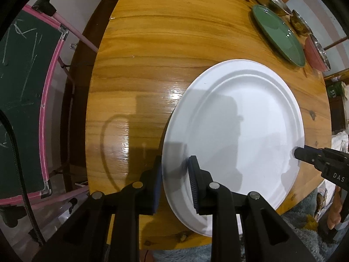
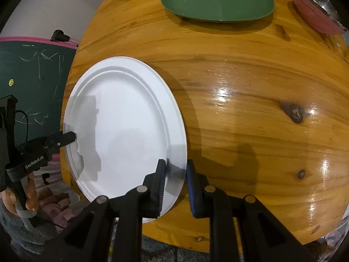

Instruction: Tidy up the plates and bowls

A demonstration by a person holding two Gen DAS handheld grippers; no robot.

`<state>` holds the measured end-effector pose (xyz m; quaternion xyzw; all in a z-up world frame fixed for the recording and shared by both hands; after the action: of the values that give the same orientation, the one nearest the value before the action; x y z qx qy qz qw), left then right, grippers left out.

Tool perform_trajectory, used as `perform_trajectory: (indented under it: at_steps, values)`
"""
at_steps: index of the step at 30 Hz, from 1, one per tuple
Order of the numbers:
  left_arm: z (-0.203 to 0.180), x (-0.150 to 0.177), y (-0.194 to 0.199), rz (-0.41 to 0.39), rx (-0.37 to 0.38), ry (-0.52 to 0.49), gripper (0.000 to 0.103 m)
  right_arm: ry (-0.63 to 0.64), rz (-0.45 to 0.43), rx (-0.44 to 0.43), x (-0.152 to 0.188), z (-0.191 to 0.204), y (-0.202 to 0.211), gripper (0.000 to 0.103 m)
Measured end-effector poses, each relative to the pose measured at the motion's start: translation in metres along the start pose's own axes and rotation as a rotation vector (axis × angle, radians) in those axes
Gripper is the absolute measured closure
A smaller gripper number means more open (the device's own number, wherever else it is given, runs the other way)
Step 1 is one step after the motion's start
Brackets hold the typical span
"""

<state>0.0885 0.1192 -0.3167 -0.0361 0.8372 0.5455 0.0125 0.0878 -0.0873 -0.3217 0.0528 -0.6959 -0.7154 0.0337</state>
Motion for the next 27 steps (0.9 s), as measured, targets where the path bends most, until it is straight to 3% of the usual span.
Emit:
perform_trajectory:
  at_steps: [12, 15, 17, 19, 27]
  values:
    - [0.006, -0.005, -0.004, 0.002, -0.001, -0.002, 0.08, 0.0, -0.002, -0.005, -0.002, -0.002, 0.0, 0.083]
    - [0.002, -0.006, -0.004, 0.001, 0.002, -0.007, 0.071, -0.005, 0.002, -0.009, -0.001, -0.002, 0.0, 0.083]
    - [0.002, -0.007, -0.001, -0.012, -0.015, -0.015, 0.055, -0.005, 0.002, -0.012, -0.001, -0.003, -0.001, 0.083]
    - [0.001, -0.009, 0.001, -0.026, -0.035, -0.026, 0.048, -0.007, 0.0, -0.014, -0.001, -0.003, -0.001, 0.083]
    - [0.001, -0.013, 0.012, -0.058, -0.048, -0.028, 0.044, -0.005, -0.014, -0.007, -0.001, -0.004, 0.001, 0.083]
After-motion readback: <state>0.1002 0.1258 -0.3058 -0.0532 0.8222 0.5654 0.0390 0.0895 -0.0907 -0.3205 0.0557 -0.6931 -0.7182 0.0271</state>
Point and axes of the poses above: each gripper's, at about its wrist camera, not at the fingertips, and y roughly against the way its jaws point, z to its left, x to its underside, the point moved 9 cm from there along -y, roughly the way its jaws point, and after that the axes turned 15 degrees about x, right-handed, at the moved point
